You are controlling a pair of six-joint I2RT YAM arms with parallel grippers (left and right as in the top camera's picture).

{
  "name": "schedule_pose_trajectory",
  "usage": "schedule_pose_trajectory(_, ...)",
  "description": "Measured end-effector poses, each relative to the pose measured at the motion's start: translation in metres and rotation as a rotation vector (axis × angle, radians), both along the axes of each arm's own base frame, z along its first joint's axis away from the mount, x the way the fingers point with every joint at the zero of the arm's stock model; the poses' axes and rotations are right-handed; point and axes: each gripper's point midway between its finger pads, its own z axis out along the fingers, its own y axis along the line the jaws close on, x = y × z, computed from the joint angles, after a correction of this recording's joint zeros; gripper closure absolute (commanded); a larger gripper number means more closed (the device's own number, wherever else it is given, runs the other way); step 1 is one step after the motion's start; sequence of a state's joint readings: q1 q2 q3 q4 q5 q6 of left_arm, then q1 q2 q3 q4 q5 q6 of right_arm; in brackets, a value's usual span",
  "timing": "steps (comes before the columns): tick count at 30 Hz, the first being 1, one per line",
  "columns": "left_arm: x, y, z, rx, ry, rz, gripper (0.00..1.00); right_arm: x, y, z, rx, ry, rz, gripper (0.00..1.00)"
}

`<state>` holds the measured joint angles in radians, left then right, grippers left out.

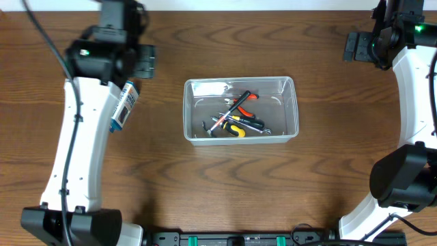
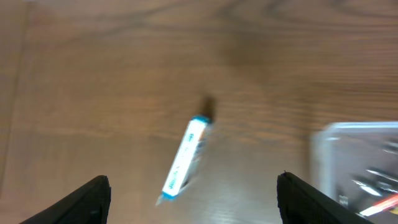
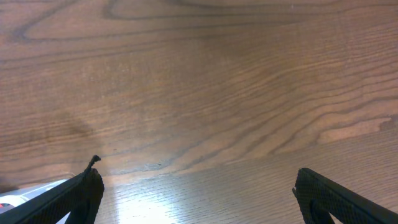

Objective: Pack container
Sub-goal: 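Move the left gripper to the blue-white box and grasp it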

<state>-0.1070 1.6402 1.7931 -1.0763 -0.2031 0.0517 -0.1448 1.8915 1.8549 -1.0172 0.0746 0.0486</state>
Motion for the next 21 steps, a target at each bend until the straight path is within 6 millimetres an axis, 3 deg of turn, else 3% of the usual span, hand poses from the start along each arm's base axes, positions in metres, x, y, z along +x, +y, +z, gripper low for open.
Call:
schedule_pose_trajectory(4,0.004,0.033,-0.016,0.01,0.046,0.081,0.17,0.0,0.0,0.0,0.0,0.0,0.0,0.01)
schedule_pose_trajectory(7,0.007,0.049,-0.04,0.02,0.122,0.101,0.17,0.0,0.0,0.0,0.0,0.0,0.0,0.01)
schedule_pose_trajectory(11,0.015,0.052,-0.085,0.006,0.251,0.055,0.23,0.0,0.0,0.0,0.0,0.0,0.0,0.01)
schedule_pose_trajectory(17,0.015,0.051,-0.153,-0.018,0.445,-0.033,0.49,0.0,0.0,0.0,0.0,0.0,0.0,0.01)
schedule_pose_trajectory(21,0.009,0.055,-0.187,-0.042,0.551,-0.061,0.49,0.0,0.0,0.0,0.0,0.0,0.0,0.01)
